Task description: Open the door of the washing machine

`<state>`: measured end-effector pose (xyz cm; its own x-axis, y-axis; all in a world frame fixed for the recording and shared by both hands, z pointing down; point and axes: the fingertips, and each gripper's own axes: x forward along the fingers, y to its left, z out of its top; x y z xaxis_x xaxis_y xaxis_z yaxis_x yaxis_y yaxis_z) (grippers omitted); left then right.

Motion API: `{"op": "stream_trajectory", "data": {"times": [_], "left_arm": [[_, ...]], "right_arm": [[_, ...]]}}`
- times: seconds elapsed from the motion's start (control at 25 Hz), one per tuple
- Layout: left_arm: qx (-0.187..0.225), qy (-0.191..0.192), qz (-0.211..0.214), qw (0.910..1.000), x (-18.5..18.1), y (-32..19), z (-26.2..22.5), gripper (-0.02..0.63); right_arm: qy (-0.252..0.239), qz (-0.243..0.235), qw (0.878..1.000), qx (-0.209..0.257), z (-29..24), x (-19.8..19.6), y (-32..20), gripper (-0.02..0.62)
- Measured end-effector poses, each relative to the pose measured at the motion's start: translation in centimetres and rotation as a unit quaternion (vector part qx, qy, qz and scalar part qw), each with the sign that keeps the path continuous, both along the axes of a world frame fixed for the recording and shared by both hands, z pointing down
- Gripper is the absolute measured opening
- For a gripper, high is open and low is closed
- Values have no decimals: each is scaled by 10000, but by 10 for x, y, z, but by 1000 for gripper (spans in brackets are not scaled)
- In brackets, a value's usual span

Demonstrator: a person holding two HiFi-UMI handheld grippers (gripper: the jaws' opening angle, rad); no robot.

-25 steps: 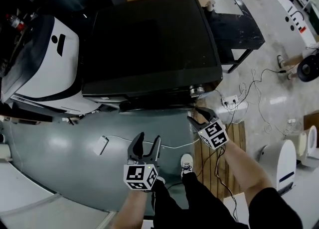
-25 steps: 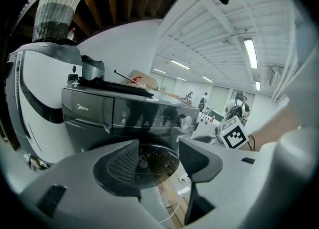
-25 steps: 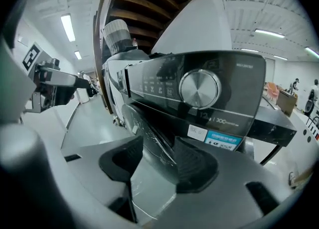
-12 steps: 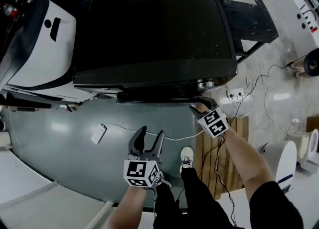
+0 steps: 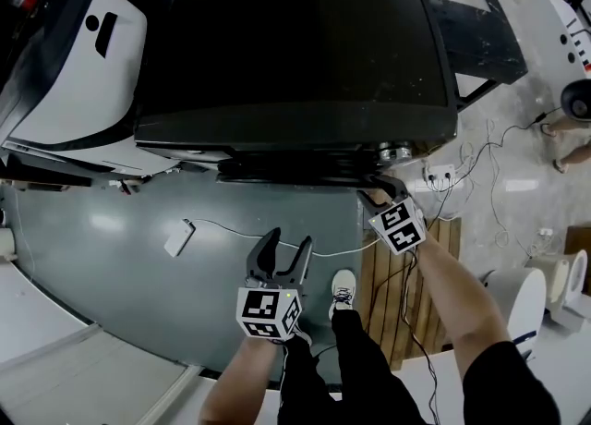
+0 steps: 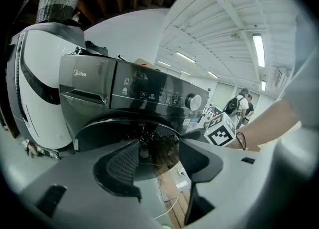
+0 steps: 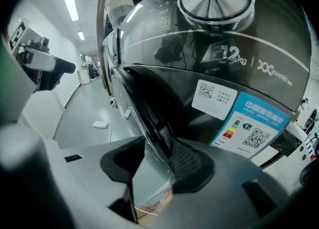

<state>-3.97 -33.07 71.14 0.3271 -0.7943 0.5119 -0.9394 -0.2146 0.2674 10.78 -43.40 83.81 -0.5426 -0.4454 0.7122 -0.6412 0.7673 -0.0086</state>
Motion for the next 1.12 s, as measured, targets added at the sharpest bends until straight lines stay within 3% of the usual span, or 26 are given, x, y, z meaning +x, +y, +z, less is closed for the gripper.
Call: {"op": "stream_trajectory", "data": {"times": [0.76, 1.12], "left_arm": [[-444, 477, -308, 9974, 45, 0, 54, 267], [-569, 602, -327, 9960, 48, 20, 62, 267]], "right_arm": [[-584, 144, 9973, -429, 2, -5, 85, 153], [-766, -172, 9954, -542, -1, -21, 134, 141]]}}
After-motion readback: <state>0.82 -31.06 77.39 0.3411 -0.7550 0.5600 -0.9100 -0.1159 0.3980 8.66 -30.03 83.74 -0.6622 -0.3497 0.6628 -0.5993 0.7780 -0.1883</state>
